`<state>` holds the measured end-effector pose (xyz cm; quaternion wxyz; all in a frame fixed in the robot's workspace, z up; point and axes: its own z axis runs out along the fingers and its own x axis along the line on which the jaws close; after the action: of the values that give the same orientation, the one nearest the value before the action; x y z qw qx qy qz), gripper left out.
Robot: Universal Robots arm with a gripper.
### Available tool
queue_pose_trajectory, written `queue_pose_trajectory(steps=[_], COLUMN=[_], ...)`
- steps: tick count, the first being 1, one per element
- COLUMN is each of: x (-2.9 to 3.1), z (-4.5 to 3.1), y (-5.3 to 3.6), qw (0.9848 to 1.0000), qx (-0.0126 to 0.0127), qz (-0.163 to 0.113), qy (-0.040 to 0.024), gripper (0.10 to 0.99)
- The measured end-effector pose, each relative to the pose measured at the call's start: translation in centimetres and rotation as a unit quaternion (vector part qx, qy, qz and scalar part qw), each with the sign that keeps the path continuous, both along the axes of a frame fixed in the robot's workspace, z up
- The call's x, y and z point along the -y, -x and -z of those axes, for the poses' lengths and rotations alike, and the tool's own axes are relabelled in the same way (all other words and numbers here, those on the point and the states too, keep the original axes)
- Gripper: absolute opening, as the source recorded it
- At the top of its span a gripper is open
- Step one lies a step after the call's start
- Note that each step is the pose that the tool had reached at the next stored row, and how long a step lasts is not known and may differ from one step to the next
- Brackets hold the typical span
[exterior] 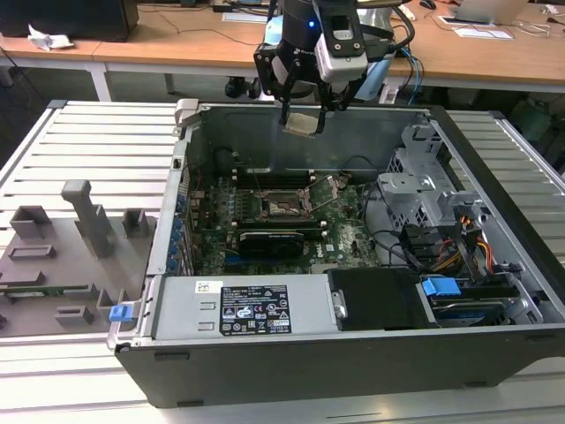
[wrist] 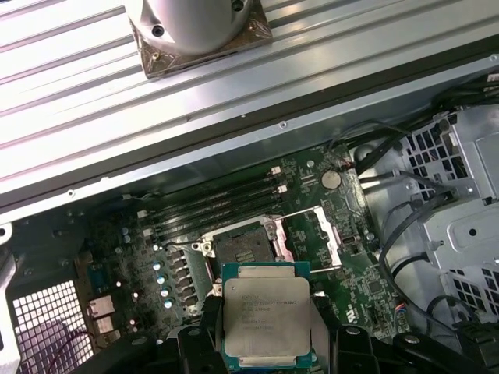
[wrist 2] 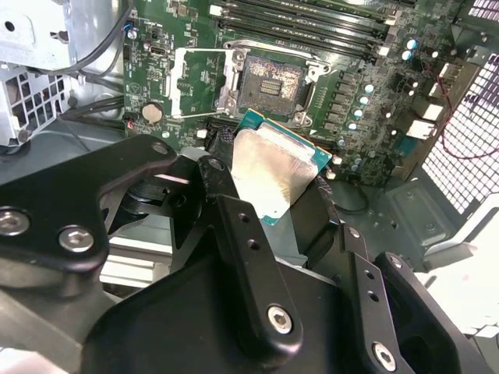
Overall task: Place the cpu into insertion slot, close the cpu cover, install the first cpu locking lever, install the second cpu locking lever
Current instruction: 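Place the cpu into insertion slot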
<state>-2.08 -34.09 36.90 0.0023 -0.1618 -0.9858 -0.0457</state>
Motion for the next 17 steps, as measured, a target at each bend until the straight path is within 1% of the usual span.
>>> queue_pose_trajectory(steps=[17], x=[0.00], z=[0.01], y=[0.00], qw=[0.9998], qx=[0.0000], qz=[0.018], qy=[0.0000], gripper=[0.537])
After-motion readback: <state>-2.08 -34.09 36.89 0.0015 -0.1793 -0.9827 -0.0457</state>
